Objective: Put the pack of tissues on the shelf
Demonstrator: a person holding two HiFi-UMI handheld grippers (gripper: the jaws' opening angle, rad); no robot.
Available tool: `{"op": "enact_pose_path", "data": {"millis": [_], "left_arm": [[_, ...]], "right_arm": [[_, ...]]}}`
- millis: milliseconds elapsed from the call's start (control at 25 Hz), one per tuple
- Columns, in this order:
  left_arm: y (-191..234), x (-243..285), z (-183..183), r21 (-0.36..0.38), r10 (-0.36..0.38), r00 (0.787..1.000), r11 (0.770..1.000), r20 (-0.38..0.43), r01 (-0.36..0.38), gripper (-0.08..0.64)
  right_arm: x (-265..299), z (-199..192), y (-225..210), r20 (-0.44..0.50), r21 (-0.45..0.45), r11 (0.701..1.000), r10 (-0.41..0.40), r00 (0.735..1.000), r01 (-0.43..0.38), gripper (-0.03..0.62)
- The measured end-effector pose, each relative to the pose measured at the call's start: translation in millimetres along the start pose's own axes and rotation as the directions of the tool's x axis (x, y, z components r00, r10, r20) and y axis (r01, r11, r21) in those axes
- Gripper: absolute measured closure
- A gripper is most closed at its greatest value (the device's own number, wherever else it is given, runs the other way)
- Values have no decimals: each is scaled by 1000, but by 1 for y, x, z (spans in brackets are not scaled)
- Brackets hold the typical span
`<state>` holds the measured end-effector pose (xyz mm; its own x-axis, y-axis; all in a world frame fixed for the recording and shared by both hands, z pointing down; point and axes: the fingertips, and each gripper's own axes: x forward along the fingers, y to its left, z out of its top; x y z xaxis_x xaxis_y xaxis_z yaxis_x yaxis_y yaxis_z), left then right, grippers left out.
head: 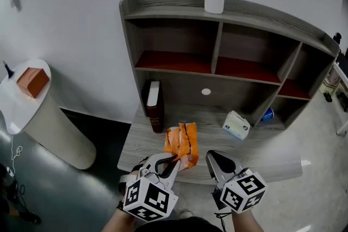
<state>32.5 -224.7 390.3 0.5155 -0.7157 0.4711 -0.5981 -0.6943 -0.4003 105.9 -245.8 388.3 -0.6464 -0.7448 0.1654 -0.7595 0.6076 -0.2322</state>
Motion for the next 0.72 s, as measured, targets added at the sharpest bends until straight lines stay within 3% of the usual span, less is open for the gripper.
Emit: {"op": "enact_pose_path", "data": {"millis": [480,720], "left_arm": [[42,23,26,39,6,1000,999,9,-7,554],[81,36,48,104,-6,1000,995,31,3,554]], "right_arm": [[23,22,-18,-6,-9,999,33,999,-33,592],[45,39,-29,-3,-23,999,23,1000,-23,592]]}}
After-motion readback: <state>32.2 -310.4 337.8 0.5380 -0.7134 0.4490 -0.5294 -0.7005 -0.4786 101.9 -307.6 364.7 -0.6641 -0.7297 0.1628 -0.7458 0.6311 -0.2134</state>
